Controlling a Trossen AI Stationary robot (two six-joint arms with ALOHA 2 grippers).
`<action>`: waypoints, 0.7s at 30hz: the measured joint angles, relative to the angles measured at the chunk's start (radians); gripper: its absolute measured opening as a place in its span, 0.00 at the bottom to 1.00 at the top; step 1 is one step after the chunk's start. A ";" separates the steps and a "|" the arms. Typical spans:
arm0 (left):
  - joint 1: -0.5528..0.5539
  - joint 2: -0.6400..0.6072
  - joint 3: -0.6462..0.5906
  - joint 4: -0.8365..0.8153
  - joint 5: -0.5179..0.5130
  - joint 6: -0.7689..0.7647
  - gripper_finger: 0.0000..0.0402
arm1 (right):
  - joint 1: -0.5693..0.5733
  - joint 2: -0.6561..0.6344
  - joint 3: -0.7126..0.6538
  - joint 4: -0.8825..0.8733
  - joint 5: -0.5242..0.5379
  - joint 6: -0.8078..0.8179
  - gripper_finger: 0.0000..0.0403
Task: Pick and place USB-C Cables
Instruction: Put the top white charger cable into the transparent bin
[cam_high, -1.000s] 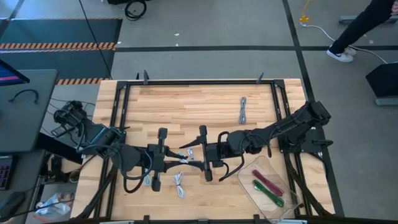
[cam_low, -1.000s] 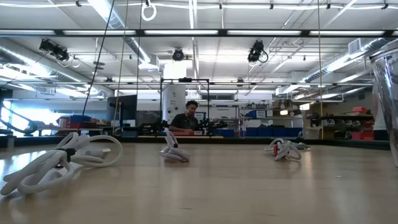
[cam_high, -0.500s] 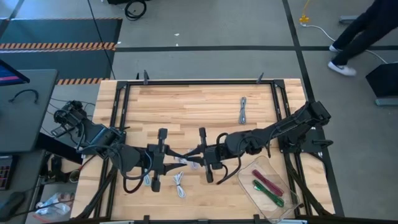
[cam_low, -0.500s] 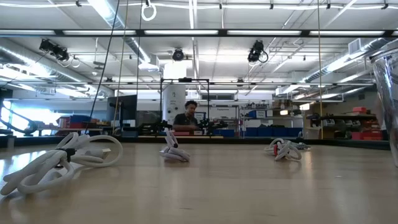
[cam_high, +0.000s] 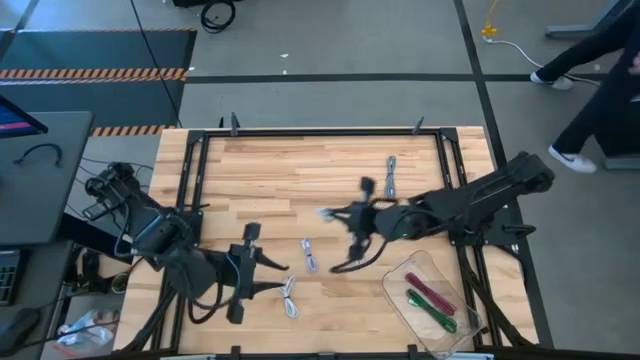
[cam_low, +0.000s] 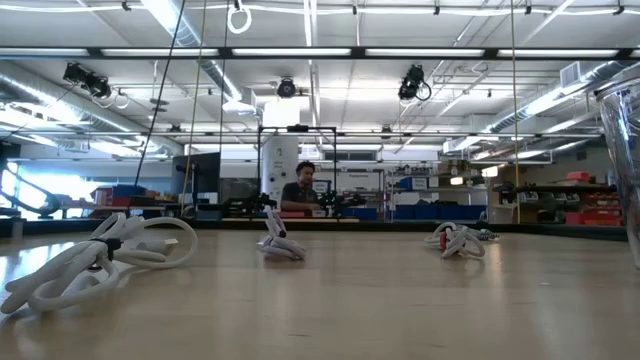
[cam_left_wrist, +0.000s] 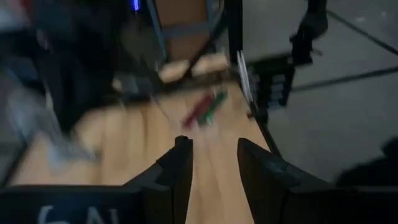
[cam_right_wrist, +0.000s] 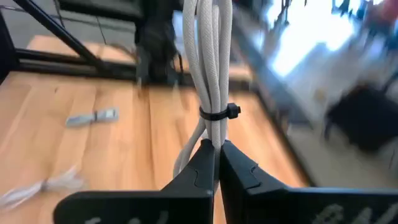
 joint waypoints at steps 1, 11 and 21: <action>-0.009 0.002 -0.007 -0.046 0.000 -0.068 0.33 | 0.007 -0.028 0.000 -0.082 -0.001 0.076 0.02; -0.037 0.050 -0.281 -0.007 0.052 -0.425 0.29 | 0.163 -0.120 0.000 -0.740 -0.290 0.894 0.02; -0.010 0.050 -0.423 0.235 0.049 -0.341 0.29 | 0.401 0.044 0.000 -0.739 -0.600 1.371 0.02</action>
